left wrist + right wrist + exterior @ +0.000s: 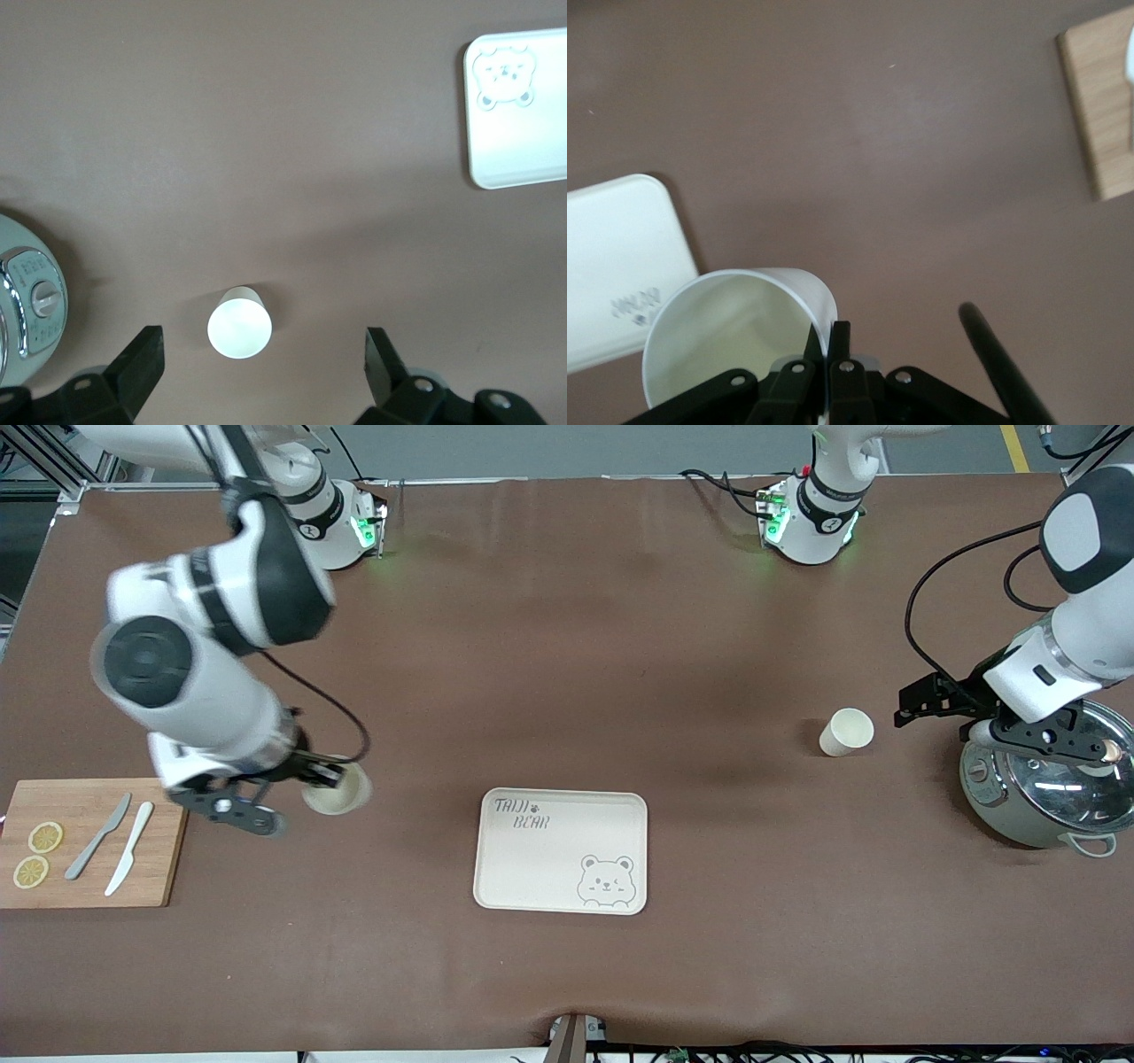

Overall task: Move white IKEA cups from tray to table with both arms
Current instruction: 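Carry the cup with the right gripper beside the cutting board and lower it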

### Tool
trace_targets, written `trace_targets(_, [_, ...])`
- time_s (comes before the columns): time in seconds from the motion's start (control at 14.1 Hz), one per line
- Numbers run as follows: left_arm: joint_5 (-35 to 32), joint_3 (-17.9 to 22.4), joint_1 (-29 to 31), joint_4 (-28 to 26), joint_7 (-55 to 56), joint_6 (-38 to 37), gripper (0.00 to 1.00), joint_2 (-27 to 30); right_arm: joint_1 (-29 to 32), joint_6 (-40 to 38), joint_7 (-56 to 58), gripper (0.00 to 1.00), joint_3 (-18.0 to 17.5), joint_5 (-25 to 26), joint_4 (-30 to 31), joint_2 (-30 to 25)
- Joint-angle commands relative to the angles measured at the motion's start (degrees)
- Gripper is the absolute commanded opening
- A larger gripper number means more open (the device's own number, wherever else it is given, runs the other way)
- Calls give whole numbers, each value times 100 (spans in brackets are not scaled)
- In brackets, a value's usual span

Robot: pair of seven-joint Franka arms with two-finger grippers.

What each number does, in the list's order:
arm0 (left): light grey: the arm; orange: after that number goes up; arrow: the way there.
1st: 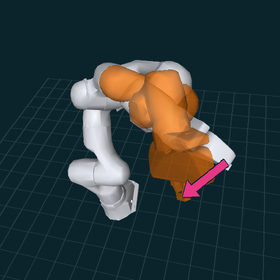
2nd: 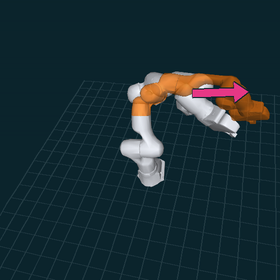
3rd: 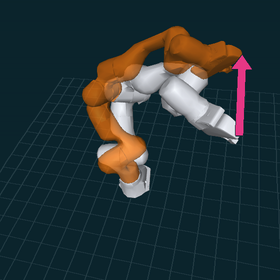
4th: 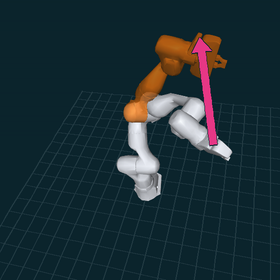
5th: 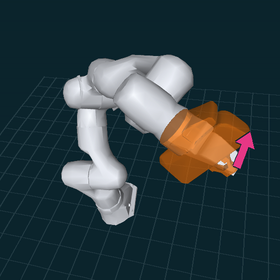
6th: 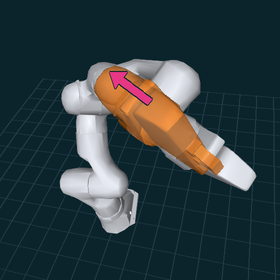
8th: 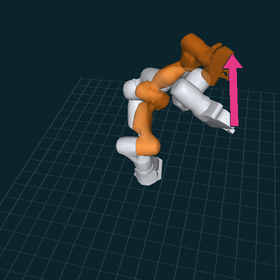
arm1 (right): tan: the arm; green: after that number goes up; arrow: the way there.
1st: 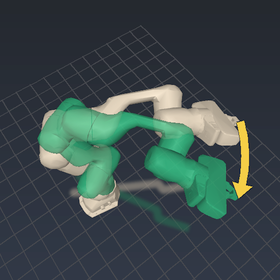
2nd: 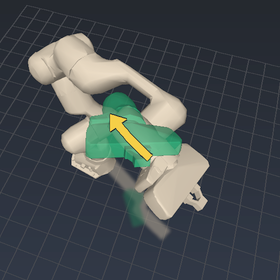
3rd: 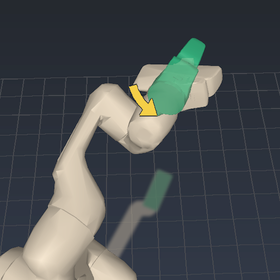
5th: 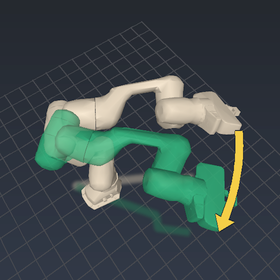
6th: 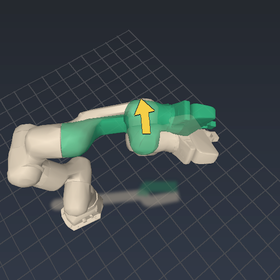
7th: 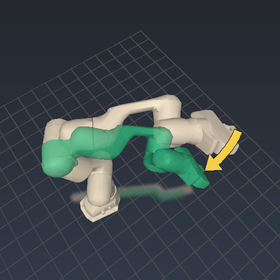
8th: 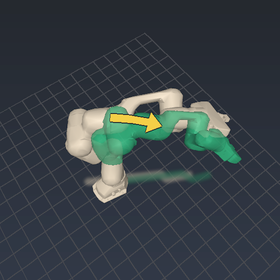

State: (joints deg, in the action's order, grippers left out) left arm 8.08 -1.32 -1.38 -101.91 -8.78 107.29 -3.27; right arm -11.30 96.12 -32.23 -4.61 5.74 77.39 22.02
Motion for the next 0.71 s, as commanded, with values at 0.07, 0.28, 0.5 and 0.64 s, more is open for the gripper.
trace_targets(0.07, [-158, -106, 33, 574, 500, -550, 100, -7, 899, 47, 1786, 0, -93, -143, 1127, -1013])
trace_targets(0.28, [-167, -158, -11, 856, 798, -797, 100, -16, 1444, 196, 2781, 0, -93, -152, 1725, -1454])
trace_targets(0.5, [-167, -237, -11, 970, 1036, -929, 100, -16, 1805, 1063, 3213, 0, -75, -590, 2716, -1919])
trace_targets(0.64, [-167, -299, -20, 1137, 1159, -1104, 100, -33, 1894, 1706, 3240, 0, -75, -758, 3289, -2052])
